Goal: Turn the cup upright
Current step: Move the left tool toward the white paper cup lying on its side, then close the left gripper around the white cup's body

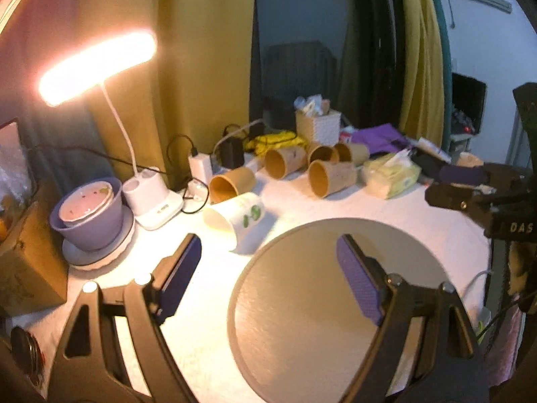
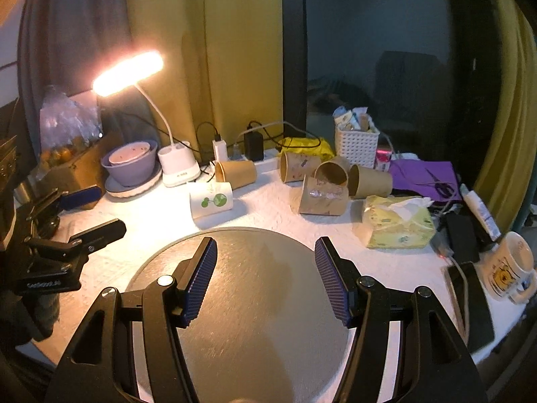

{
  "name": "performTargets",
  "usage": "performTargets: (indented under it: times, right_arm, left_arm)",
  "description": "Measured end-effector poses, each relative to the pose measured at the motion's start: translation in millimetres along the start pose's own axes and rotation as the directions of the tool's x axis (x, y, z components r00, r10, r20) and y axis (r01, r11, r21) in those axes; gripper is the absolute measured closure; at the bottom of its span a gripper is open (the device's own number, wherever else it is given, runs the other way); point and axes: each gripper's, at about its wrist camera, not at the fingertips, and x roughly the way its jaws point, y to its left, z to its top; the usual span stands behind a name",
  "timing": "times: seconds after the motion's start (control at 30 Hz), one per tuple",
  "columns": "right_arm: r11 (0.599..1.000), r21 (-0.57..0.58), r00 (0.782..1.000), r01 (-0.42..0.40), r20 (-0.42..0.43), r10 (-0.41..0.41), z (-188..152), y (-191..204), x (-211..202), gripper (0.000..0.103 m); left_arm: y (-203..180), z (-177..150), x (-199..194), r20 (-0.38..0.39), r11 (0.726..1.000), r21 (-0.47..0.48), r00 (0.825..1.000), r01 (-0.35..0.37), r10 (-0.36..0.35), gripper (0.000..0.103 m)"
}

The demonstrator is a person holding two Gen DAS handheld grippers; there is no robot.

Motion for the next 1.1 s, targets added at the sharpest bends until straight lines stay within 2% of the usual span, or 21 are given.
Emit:
performTargets:
  times: [0.33,0.57,0.73,0.83,1.03,1.1]
  right_arm:
    - [0.999,0.013,0.996,-0.046,-0.082,0.047,20,-10,76,0.039]
    - [0.997,0.037,0.99,-0.068,-0.123,0.072,25,-24,117,0.039]
    - [0.994,0.068,0.984,-0.085,-0.15,0.094,24,-37,141,0.039]
    - [0.992,0.082,0.98,-0.1,-0.162,0.113,22,-42,153,0.039]
    - [0.987,0.104,0.975,-0.12,-0.174,0.137,19,-51,164,0.039]
    - [0.986,0.111,0.974,-0.122,-0.176,0.14,18,-53,166,0.039]
  left_arm:
    - [37,18,77,-0.143,0.999,0.05,0.99,-0.01,0.017,0.019]
    - [50,27,130,-0.204,0.988,0.152,0.977,-0.032,0.063,0.019]
    - [52,34,165,-0.229,0.968,0.247,0.969,-0.036,0.094,0.019]
    - [52,36,185,-0.256,0.958,0.285,0.962,-0.019,0.095,0.019]
    - [51,34,207,-0.312,0.954,0.294,0.949,0.051,0.045,0.019]
    - [45,32,213,-0.328,0.944,0.323,0.944,0.07,0.042,0.019]
